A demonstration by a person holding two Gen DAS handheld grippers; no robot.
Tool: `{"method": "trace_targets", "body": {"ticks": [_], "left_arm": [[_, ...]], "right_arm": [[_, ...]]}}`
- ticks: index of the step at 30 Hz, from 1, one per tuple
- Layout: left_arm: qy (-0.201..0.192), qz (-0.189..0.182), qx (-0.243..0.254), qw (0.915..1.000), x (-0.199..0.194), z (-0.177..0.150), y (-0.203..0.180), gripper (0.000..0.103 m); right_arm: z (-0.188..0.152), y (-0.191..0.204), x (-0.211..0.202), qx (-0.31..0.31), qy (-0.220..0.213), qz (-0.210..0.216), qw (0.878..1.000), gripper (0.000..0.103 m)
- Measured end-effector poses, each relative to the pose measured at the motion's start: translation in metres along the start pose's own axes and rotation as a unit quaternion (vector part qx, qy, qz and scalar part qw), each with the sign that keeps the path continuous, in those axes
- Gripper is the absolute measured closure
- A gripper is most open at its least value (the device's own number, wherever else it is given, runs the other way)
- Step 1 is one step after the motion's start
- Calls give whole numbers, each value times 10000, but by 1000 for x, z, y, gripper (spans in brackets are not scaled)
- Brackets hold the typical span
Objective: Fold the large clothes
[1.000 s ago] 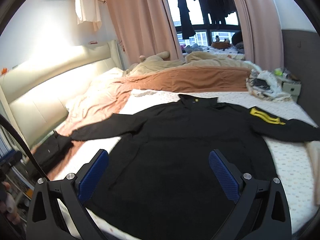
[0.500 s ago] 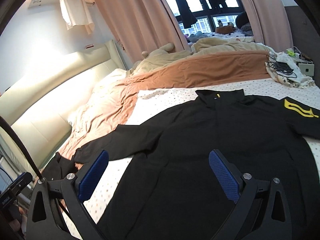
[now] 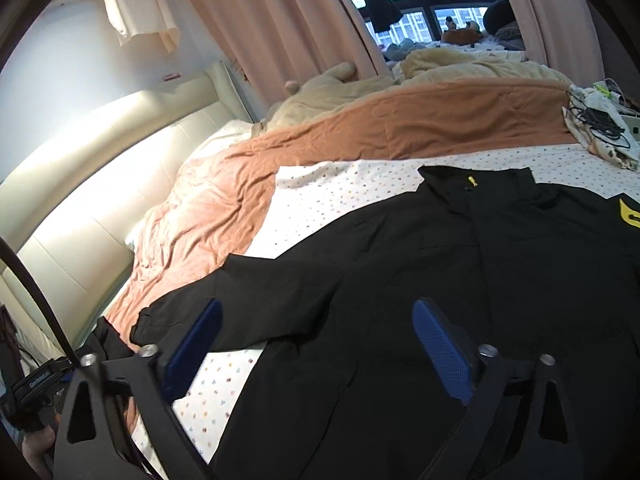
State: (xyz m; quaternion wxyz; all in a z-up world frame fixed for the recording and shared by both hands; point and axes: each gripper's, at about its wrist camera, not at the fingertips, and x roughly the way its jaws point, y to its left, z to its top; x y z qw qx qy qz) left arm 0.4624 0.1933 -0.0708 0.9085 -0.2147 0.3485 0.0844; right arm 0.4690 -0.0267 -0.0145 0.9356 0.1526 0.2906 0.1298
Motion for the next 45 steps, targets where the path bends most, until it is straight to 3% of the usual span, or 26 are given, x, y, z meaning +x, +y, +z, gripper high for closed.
{"method": "trace_targets", "body": {"ticks": [6,13,24,30,34,36,42,45], "left_arm": [[378,89,-338,9987,55,8,16,28],[906,239,-817,9922,120,7,41,44],[1254,685,-1123,9833,180,13,54,44],[1071,937,-1175,9828,194,25,58,45],[963,1211,-1158,9812,197,35,60,84],[867,1262,-1123,9818,194,42,59,94],[200,1044,-624,9924,157,75,27,99],[-3,930,-262,9953,136,96,2,99]], "right_arm": [[16,-4,43,101,300,-93,9995,27],[29,-14,89,290,592,-194,9976,44],[34,-23,135,617,749,-120,9952,46],[32,-35,157,917,816,97,9924,46],[29,-38,174,1040,901,357,9898,52],[26,-41,186,1159,1002,488,9870,53],[10,-49,228,1409,1479,825,9754,55],[12,-59,227,1611,1453,991,9711,55]]}}
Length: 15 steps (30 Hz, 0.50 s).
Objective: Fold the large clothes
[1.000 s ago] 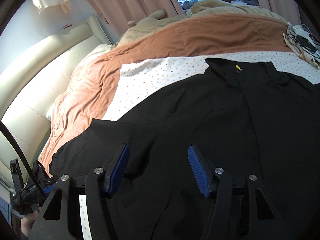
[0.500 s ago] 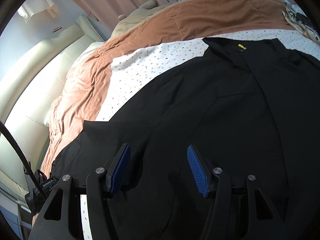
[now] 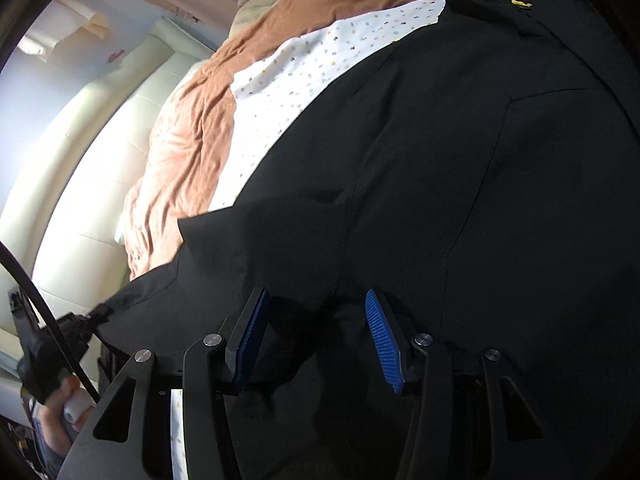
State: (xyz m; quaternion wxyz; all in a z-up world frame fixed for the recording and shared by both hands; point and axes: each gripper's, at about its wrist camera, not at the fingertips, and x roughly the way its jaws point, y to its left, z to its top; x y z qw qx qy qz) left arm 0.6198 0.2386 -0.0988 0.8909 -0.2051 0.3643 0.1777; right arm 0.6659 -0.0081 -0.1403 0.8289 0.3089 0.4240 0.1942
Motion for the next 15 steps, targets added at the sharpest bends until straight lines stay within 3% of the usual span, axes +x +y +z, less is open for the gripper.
{"method": "trace_targets", "body": {"ticks": [3,6,8,10,15], "left_arm": [[-282,-152,268,9991,-27,21,-30,99],[-524,-343,567,9964,-54,34,-61,99],[-628,-492,776,9938,-73,39,-84,99],[-699,-631,978,9907,-91,42,-109,99],[-786,-1029,1320,9828,-122,39,-167,99]], "right_arm": [[5,-7,-16,148,-73,215,9996,55],[9,-13,-33,291,-117,116,9994,54],[11,-16,-49,377,-256,86,9989,45],[11,-14,-66,432,-430,51,9981,27],[7,-30,-114,775,-792,144,9937,27]]}}
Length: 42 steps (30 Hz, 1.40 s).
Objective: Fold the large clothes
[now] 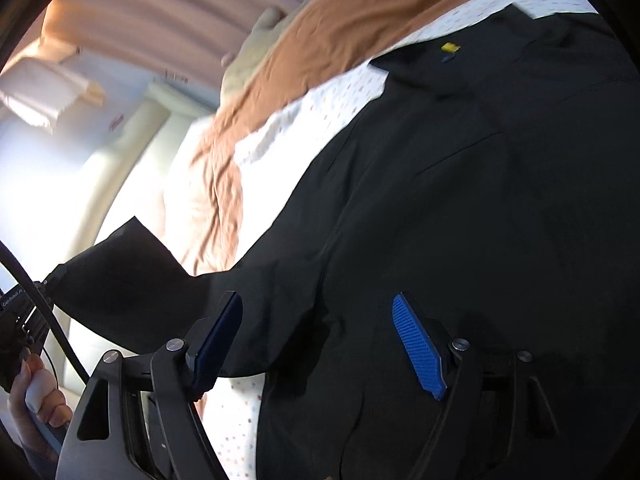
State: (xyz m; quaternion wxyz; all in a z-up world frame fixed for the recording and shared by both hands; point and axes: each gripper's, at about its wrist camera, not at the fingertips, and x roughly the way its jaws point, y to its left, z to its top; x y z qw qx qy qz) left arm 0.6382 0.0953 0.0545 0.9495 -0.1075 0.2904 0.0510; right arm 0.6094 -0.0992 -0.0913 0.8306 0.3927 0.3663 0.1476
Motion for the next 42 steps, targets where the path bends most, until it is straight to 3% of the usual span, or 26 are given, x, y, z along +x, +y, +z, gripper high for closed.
{"method": "trace_targets", "body": {"ticks": [11,15,21,29,38,42], "left_arm": [[55,-999,451,9940,-32,-3,-119,99],[168,-1256,570,9903,-33,-15,-153,99],[404,-1583,673,9843,-33,-36,-197,99],[791,-2064,569,9736,-6,-75,-230,99],[1382,-2192,116,9658,51,-163,-239,99],[1510,-2446,-359,9571,62,-194,-232,99]], "right_arm": [[-23,-36,-102,371,-527,-31,9979,27],[-37,-48,-133,664,-662,213,9954,27],[-36,-76,-165,735,-959,-179,9925,27],[-22,-108,-182,1329,-1209,-395,9829,27],[-17,-105,-179,1346,-1164,-414,9832,27],[-22,-117,-194,1416,-1199,-463,9815,27]]}}
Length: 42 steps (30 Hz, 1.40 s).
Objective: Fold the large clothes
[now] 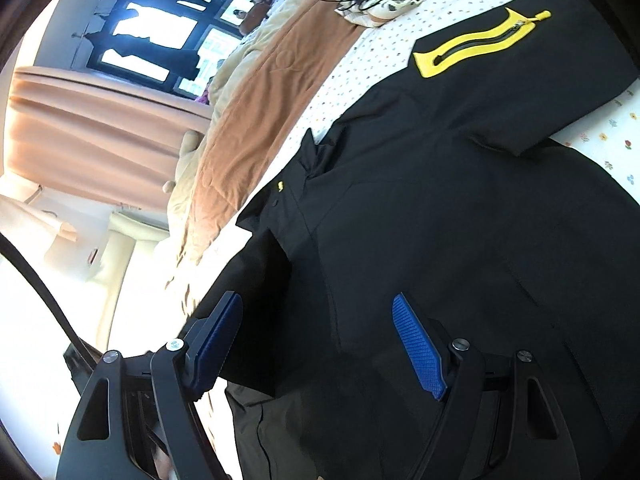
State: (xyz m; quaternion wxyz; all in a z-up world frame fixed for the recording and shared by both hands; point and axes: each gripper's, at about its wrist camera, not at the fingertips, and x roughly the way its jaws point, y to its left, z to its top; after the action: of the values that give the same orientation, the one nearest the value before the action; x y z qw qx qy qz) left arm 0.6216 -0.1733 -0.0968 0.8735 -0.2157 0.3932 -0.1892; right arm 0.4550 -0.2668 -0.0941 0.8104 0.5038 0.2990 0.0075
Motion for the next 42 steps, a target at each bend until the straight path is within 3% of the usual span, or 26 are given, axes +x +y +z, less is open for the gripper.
{"method": "trace_targets", "body": {"ticks": [3,6,11,12,14,15,16,23,31,42], "left_arm": [[244,-90,-257,9993,16,-17,8,99],[631,-273,-854,9940,32,-34,24,99],[786,-725,-1450,9836,37,-58,40,95],[808,-689,-1482,9832,36,-59,42,87],[817,-688,-1566,9819,32,-60,43,54],[783,-729,-1591,9815,28,-59,45,16],[646,-776,-1621,9816,19,-59,46,0],[206,-464,-1761,9831,-29,-53,70,0],[-654,-53,-2089,9757,-102,-49,112,0],[-1033,305,-1763,9784,-160,-30,179,0]], "right_arm": [[-3,2,-7,-66,-50,-18,10000,27],[-4,2,-8,-99,-74,-22,9999,27],[-5,6,-7,-177,-90,-120,9997,27],[-5,7,-7,-200,-89,-135,9997,27],[-7,11,-5,-276,-76,-173,9994,27],[-8,14,-4,-308,-68,-179,9993,27],[-9,17,-3,-352,-59,-189,9992,27],[-21,42,12,-839,82,-308,9960,27],[-42,81,33,-1453,316,-163,9887,27],[-82,125,85,-2412,864,-26,9666,27]]}}
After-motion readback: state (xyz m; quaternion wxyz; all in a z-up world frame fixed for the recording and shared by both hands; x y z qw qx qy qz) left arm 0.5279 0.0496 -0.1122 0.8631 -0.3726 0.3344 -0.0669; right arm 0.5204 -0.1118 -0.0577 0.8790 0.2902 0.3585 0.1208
